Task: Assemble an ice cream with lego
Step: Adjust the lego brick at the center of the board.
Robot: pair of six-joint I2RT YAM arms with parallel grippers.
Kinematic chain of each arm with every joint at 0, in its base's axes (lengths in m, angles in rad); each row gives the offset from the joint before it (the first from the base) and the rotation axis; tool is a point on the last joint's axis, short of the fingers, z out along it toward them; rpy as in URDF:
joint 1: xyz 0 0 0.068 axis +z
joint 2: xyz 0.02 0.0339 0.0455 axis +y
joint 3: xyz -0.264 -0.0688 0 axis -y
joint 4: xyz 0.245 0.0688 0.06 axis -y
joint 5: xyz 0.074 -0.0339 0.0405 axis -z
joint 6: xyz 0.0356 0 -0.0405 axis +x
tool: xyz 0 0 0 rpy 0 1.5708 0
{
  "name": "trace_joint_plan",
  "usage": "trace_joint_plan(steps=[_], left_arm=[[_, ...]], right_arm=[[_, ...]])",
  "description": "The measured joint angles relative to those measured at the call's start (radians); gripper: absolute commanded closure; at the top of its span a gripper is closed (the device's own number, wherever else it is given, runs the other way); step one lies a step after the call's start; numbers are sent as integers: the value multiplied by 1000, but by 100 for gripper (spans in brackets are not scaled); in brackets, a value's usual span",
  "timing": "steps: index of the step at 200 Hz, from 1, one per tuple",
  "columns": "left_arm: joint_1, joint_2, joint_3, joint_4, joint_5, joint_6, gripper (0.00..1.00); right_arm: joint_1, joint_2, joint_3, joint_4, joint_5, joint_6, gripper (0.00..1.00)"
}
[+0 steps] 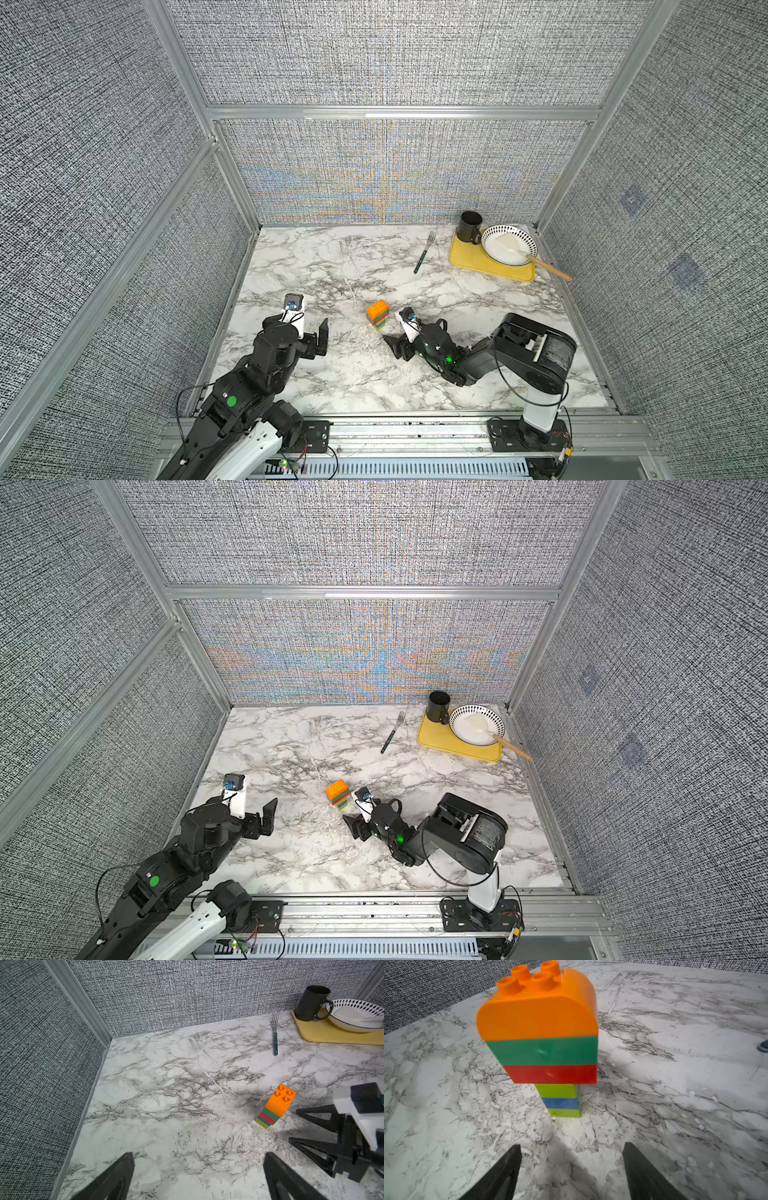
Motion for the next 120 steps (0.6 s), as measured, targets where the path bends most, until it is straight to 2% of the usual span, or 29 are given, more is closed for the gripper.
trace_joint_plan(steps=[86, 108, 120], left_arm=[[6, -12, -6, 14, 66, 8, 0], [6, -10, -6, 20, 68, 8, 0], [6, -8, -6, 21, 74, 9, 0]], right_arm=[[19, 171, 117, 136, 42, -6, 32], [24, 194, 138, 138, 60, -10, 38], [24, 203, 144, 138, 72, -13, 44]])
